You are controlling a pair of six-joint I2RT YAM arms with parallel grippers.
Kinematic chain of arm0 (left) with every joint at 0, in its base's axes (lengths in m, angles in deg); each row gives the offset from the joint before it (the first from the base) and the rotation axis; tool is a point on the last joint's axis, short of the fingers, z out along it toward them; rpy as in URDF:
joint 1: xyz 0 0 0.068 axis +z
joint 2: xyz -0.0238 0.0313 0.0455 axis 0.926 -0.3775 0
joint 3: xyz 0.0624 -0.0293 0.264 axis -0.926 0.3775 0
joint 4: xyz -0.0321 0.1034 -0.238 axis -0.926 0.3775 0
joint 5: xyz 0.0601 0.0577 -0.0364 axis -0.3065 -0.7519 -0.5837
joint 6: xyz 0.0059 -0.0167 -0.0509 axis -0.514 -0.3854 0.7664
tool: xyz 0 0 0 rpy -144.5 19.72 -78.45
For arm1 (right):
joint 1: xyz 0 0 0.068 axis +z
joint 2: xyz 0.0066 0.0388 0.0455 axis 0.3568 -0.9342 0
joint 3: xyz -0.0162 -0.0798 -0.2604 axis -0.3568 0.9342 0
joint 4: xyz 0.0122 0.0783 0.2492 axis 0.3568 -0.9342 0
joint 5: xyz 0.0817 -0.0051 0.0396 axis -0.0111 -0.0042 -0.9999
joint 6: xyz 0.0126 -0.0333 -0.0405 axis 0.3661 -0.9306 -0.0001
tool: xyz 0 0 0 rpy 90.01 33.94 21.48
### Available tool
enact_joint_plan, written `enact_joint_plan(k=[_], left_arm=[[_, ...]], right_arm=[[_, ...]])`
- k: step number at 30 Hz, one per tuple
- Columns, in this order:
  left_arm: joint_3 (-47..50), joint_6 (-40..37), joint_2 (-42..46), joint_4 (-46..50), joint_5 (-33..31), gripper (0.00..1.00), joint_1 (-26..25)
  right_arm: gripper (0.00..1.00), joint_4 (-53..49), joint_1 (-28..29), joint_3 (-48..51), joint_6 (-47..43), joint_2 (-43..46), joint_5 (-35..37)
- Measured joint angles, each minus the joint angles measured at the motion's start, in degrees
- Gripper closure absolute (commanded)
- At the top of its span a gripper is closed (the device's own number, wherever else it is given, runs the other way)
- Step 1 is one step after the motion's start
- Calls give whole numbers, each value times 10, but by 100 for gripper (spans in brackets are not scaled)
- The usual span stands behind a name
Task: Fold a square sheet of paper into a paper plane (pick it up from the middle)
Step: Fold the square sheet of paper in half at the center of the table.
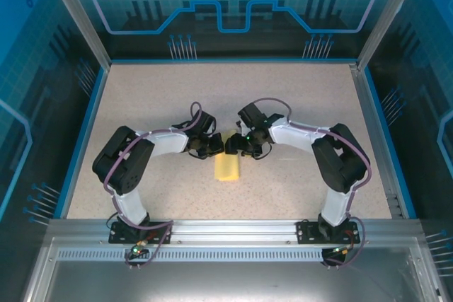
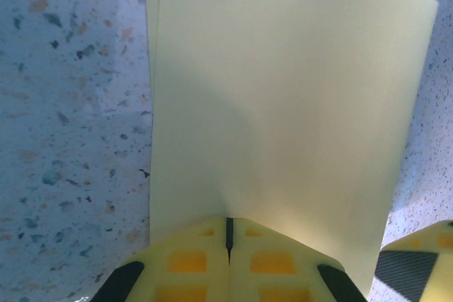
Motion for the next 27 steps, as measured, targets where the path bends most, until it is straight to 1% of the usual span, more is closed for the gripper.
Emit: enact_joint_plan(k=[5,12,17,23,27], left_arm=[[0,1,0,2,0,97,-1],[-6,1,0,8,0,98,-1],[-7,1,0,9,0,97,-1],[-7,2,11,11,0,92,-1],[-7,2,50,15,-16,89,-2]], right_arm=[[47,-4,5,0,0,-4,10],[51,-11,6,-9,-11,-30,17],[56,-23,6,-27,-26,-52,25],[58,-36,6,-37,-44,-60,30],[58,-38,6,-38,-54,-62,29]])
